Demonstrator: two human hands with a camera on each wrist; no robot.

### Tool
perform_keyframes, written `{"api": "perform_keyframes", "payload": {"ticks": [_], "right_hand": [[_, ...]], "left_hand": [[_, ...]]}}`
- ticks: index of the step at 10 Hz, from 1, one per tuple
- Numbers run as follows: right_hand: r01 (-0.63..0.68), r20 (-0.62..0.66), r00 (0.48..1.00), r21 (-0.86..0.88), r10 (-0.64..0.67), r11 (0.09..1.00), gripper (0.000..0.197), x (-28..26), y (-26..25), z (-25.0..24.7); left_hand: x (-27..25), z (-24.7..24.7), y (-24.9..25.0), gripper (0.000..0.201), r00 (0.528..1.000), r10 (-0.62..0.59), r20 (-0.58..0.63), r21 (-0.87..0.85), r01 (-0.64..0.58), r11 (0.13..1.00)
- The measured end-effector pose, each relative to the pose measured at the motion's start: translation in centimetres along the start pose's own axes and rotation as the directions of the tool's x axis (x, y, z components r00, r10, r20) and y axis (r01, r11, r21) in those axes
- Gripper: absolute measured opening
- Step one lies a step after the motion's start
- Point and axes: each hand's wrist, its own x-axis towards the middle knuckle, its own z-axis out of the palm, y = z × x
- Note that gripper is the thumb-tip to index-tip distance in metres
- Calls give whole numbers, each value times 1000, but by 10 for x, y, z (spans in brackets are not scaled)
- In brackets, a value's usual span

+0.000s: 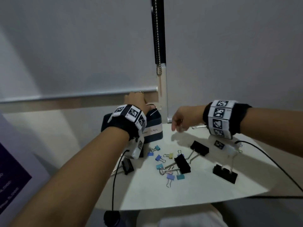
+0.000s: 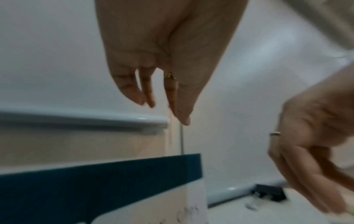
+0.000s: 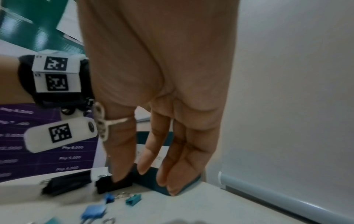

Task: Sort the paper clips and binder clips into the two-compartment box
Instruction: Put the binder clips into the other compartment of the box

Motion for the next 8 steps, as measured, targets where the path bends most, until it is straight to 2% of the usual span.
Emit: {"api": "perform_keyframes", "payload": {"ticks": [1,2,3,4,5,6,7,8], "right_hand": [[58,144,989,-124,-40,991,24,-27,0,16],[131,103,989,-260,-108,957,39,-49,-4,41],[145,92,988,-319,-121,937,41,-59,-3,74],[100,43,995,-297,-91,950,34,-61,3,94],[29,-52,998,-270,-45,962,36,-68,4,100],[-32,-164,986,-182,2,983,36,-80,7,108],[-37,-280,960,-46,23,998,37,-95,13,115],[19,-415,909,141,42,990,46,-105,22,123]], "left_hand": [[-33,-5,3,17,970,242,-6,-60,-242,968],[-70,6,4,23,818,447,361,-55,-460,886],[-85,25,-2,46,672,430,603,48,-569,821],[-89,43,-4,55,647,374,664,81,-560,824],[-94,50,3,58,657,360,663,24,-499,866],[-92,52,11,48,678,308,668,-48,-374,926],[-88,62,17,35,708,215,673,-248,-58,967],[-90,73,17,24,740,180,648,-351,81,933]]}}
